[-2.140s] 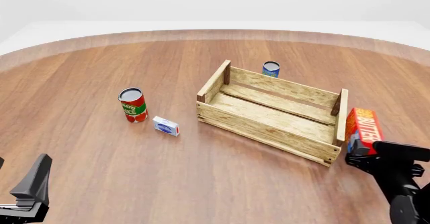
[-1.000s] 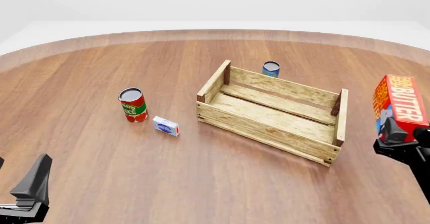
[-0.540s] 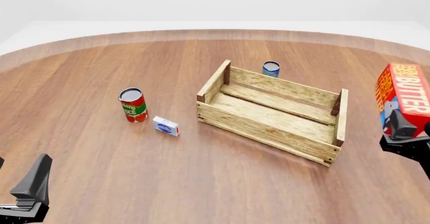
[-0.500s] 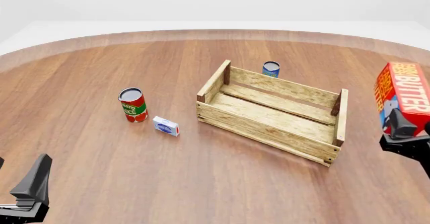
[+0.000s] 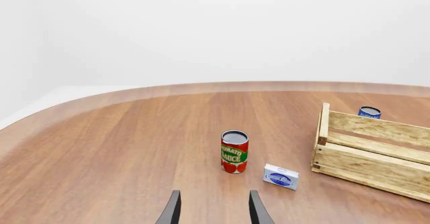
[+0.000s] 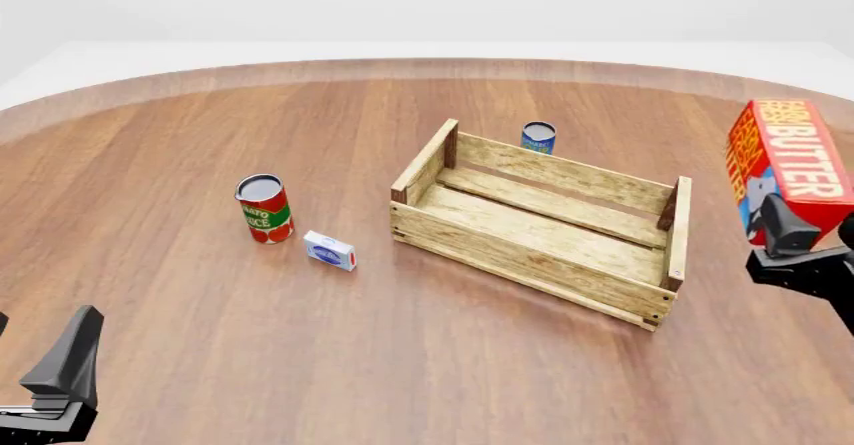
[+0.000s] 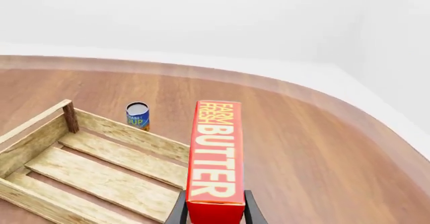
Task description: Pick up the butter and put it in the tray.
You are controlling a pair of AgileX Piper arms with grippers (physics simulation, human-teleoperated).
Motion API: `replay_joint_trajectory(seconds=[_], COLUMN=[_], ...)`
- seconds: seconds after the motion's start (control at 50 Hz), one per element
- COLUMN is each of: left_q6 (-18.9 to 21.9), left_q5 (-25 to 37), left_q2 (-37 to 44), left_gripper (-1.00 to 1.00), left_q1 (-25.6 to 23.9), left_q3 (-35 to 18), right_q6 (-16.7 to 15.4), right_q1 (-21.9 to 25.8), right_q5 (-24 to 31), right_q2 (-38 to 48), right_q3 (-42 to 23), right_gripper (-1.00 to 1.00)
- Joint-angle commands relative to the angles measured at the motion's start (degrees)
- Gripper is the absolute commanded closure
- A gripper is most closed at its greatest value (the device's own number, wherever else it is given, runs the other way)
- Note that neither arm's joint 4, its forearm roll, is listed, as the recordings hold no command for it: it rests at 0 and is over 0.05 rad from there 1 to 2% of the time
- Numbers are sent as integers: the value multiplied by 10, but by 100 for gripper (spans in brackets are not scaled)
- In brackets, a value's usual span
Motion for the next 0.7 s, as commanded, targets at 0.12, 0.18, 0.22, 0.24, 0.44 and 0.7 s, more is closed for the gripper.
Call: replay_joint_trajectory(seconds=[0.12, 0.18, 0.22, 0.24, 0.44, 0.7], left_q6=[0, 0, 0, 0, 0, 0], left_q5=[0, 0, 0, 0, 0, 0], left_q2=[0, 0, 0, 0, 0, 0], left_gripper=[-100, -100, -100, -100, -100, -100], left_q1=[0, 0, 0, 0, 0, 0], left_q3=[0, 0, 0, 0, 0, 0], right_q6=[4, 0, 0, 0, 3, -2], right_q1=[27, 37, 41, 42, 61, 92], right_q5=[0, -2, -1, -2, -11, -31], right_q2=[20, 30, 34, 36, 62, 101], right_q3=[-40, -48, -53, -54, -67, -81], right_gripper=[100, 100, 100, 100, 100, 100])
